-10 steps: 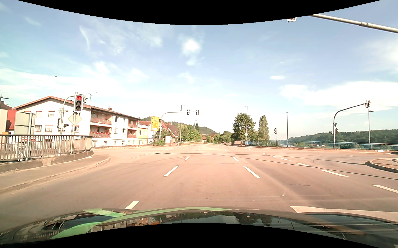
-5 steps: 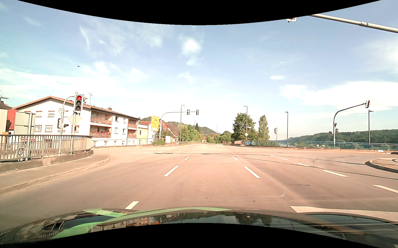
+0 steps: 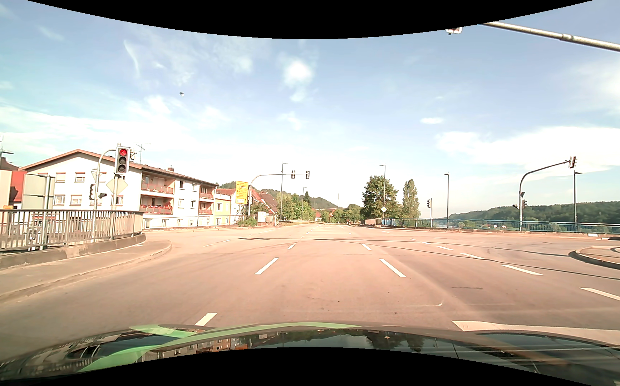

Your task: Follow the waypoints while adhering to traffic rules and regulations

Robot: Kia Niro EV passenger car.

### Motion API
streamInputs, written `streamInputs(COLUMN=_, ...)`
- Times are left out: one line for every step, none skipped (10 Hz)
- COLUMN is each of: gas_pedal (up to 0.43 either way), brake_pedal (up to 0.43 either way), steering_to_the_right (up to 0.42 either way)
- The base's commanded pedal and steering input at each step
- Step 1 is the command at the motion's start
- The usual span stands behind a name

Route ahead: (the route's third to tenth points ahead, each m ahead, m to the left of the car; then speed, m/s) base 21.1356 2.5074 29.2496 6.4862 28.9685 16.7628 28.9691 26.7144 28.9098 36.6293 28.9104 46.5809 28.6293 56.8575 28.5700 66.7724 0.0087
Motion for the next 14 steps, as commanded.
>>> streamInputs(gas_pedal=0.0, brake_pedal=0.189, steering_to_the_right=-0.008)
streamInputs(gas_pedal=0.0, brake_pedal=0.189, steering_to_the_right=-0.008)
streamInputs(gas_pedal=0.0, brake_pedal=0.189, steering_to_the_right=-0.008)
streamInputs(gas_pedal=0.0, brake_pedal=0.189, steering_to_the_right=-0.008)
streamInputs(gas_pedal=0.0, brake_pedal=0.195, steering_to_the_right=-0.008)
streamInputs(gas_pedal=0.0, brake_pedal=0.195, steering_to_the_right=-0.008)
streamInputs(gas_pedal=0.0, brake_pedal=0.195, steering_to_the_right=-0.008)
streamInputs(gas_pedal=0.0, brake_pedal=0.201, steering_to_the_right=-0.008)
streamInputs(gas_pedal=0.0, brake_pedal=0.201, steering_to_the_right=-0.008)
streamInputs(gas_pedal=0.0, brake_pedal=0.207, steering_to_the_right=-0.008)
streamInputs(gas_pedal=0.0, brake_pedal=0.232, steering_to_the_right=-0.008)
streamInputs(gas_pedal=0.0, brake_pedal=0.238, steering_to_the_right=-0.008)
streamInputs(gas_pedal=0.0, brake_pedal=0.244, steering_to_the_right=-0.008)
streamInputs(gas_pedal=0.0, brake_pedal=0.25, steering_to_the_right=-0.008)
